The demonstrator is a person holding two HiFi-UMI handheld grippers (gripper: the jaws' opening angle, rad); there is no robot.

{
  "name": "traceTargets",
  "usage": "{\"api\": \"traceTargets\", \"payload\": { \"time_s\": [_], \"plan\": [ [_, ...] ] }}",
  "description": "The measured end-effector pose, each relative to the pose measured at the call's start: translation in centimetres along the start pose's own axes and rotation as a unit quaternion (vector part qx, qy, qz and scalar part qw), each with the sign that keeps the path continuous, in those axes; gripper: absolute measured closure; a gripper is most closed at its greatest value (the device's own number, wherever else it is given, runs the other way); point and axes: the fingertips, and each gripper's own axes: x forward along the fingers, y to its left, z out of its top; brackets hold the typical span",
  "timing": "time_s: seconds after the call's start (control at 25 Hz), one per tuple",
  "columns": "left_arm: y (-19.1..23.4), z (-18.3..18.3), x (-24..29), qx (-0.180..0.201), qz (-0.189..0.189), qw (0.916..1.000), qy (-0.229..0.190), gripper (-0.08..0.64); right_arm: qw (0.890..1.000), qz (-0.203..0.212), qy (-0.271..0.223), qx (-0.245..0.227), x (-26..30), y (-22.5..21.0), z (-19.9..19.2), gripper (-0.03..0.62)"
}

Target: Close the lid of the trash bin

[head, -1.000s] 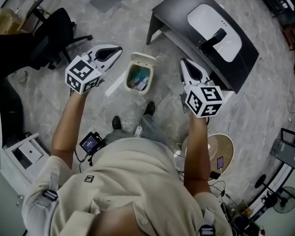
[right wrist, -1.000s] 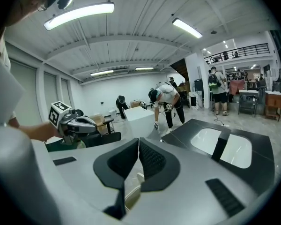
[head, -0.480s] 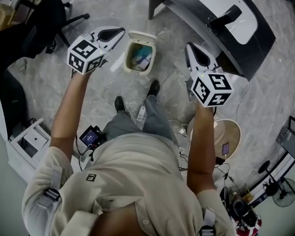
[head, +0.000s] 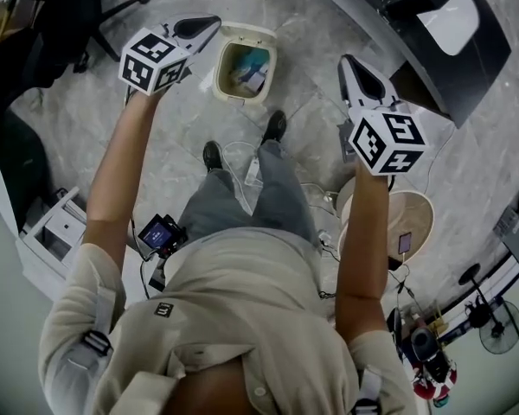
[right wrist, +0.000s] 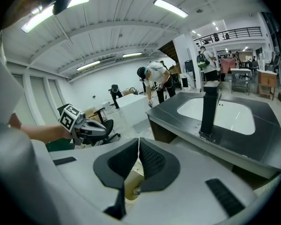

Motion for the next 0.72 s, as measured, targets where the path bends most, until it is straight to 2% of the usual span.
{"api": "traceTargets", "payload": {
  "time_s": [0.36,0.72],
  "plan": [
    [1.2,-5.2,6.6,-0.013,-0.005,0.9986,0.051,0.545,0.999,-0.003,0.030,0.015,1.7,-2.8,-4.0,0.566],
    [3.5,-8.7,11.5,-0.021,0.001,0.9964,0.082,0.545,0.998,-0.002,0.053,0.025,4.1,-4.7,-6.9,0.566]
  ]
}}
